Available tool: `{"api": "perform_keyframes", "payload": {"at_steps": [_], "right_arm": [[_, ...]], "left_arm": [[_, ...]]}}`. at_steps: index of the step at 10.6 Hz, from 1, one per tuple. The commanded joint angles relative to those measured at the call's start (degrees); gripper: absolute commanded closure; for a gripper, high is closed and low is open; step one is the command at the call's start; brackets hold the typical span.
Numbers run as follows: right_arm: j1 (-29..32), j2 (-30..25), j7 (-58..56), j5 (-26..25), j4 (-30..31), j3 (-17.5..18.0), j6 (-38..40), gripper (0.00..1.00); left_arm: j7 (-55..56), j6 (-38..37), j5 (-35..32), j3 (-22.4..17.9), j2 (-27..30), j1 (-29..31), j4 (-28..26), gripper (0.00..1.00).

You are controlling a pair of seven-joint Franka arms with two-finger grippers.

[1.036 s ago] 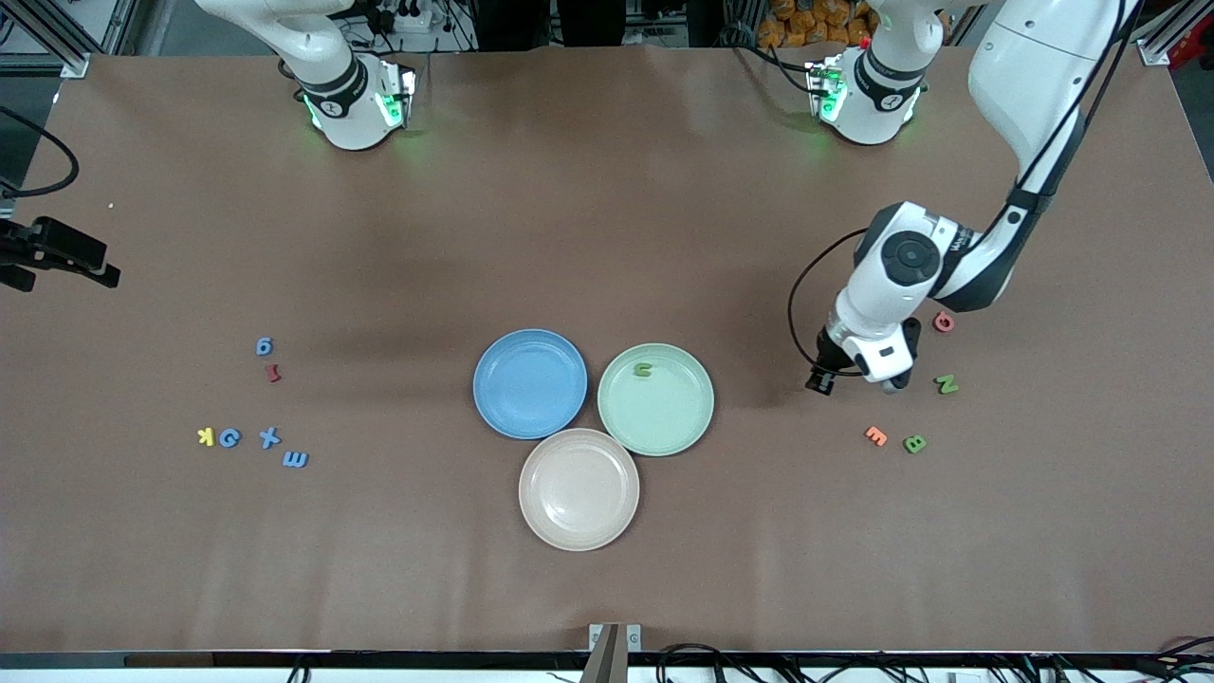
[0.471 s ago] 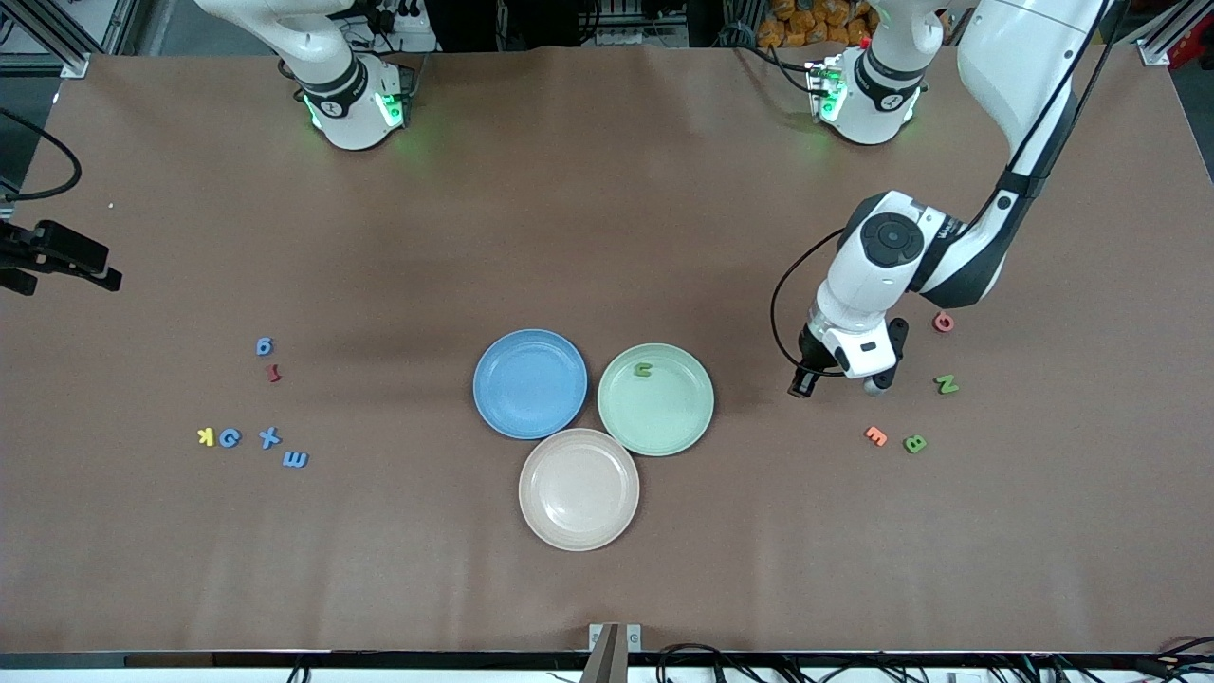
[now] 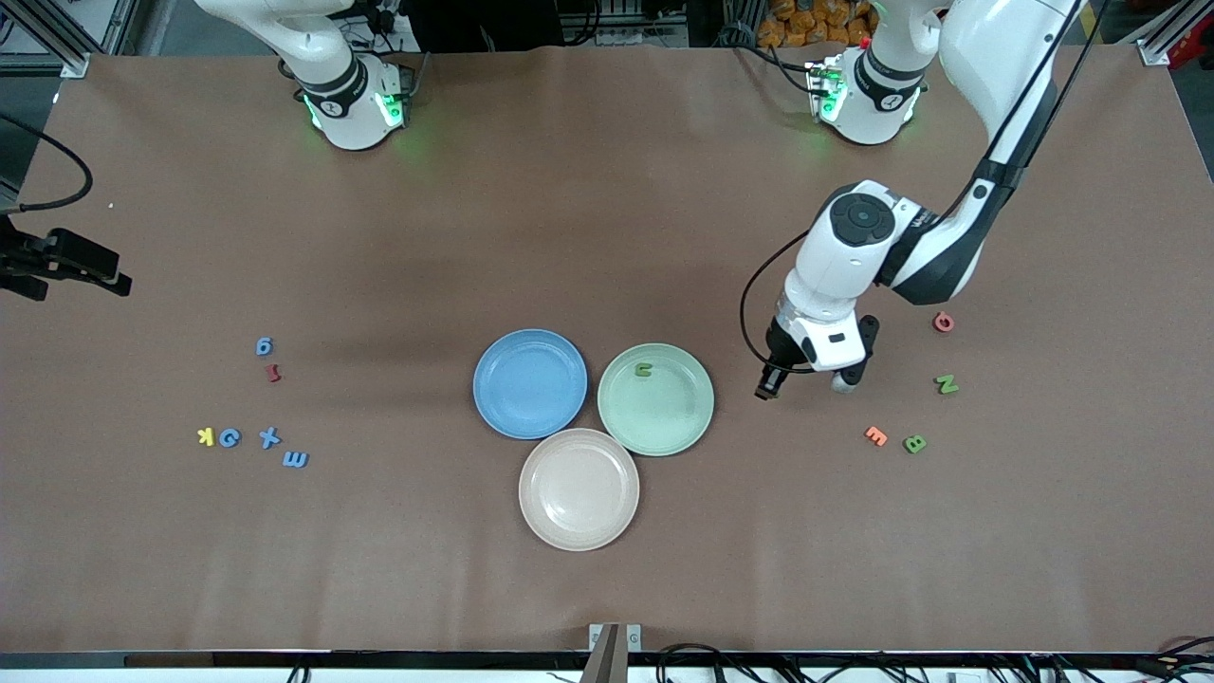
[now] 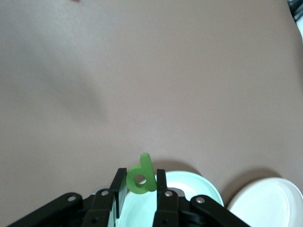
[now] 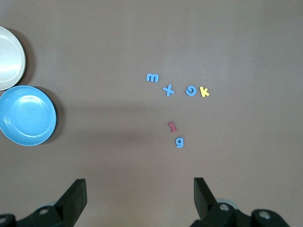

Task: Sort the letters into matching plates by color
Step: 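Drop the green d onto the green plate while the right gripper reaches out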

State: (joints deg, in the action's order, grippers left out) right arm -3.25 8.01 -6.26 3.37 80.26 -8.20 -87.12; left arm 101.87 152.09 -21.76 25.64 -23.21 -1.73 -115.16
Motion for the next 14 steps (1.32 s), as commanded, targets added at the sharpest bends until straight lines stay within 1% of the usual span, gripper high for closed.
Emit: {"api": "perform_keyframes", "payload": {"at_steps": [1, 2, 3, 4, 5, 6, 8, 9, 10, 11, 13, 14], "right_arm": [[-0.09, 0.25, -0.34, -0.56, 3.39, -0.15, -4.00, 0.00], [-0.17, 0.25, -0.34, -0.55, 3.68, -0.32, -4.89, 0.00], [-0.35, 0.33, -0.34, -0.55, 6.20, -0.24, -7.51, 0.00], [-0.79, -0.45, 0.97, -0.55, 11.71, -0.15, -12.32, 0.00], [-0.88, -0.72, 1.77, -0.55, 15.68, -0.06, -15.68, 0.00], [-1.14, -0.46, 1.77, -0.55, 18.16, -0.06, -18.32, 0.00], [-1.32, -0.45, 0.29, -0.55, 24.65, 0.03, -24.21, 0.00], [-1.40, -0.80, -1.37, -0.55, 28.43, 0.03, -27.72, 0.00], [-1.32, -1.16, -3.57, -0.55, 31.77, 0.03, -30.88, 0.00], [-0.97, -1.68, -5.94, -0.55, 34.50, 0.03, -33.18, 0.00], [0.17, -2.39, -11.30, -0.55, 38.20, 0.03, -35.13, 0.00], [0.18, -2.56, -12.02, -0.55, 39.61, 0.03, -35.48, 0.00]], "left_arm": [[1.76, -1.18, -1.35, -0.15, -1.56, -3.79, 2.91, 1.00], [1.76, -1.18, -1.70, -0.15, -3.49, -5.46, 5.10, 1.00], [1.32, -0.92, -2.14, -0.15, -5.68, -6.43, 7.03, 1.00], [1.14, -0.83, -2.15, -0.15, -7.97, -7.66, 8.97, 1.00], [1.14, -0.83, -2.06, -0.24, -9.82, -8.63, 10.73, 1.00], [0.97, -0.74, -2.15, -0.24, -11.14, -8.64, 11.96, 1.00], [0.88, -0.74, -2.49, -0.41, -12.21, -8.73, 12.50, 1.00], [0.88, -0.82, -4.24, -0.59, -12.91, -8.64, 13.20, 0.72], [0.09, -0.83, -7.74, -0.68, -13.61, -8.73, 13.29, 0.13], [0.35, -0.83, -10.12, -0.68, -14.05, -8.90, 13.29, 0.00], [0.70, -1.18, -10.14, -0.77, -13.97, -8.38, 13.12, 0.00], [0.62, -1.61, -10.23, -0.77, -13.79, -8.03, 12.94, 0.00]]}}
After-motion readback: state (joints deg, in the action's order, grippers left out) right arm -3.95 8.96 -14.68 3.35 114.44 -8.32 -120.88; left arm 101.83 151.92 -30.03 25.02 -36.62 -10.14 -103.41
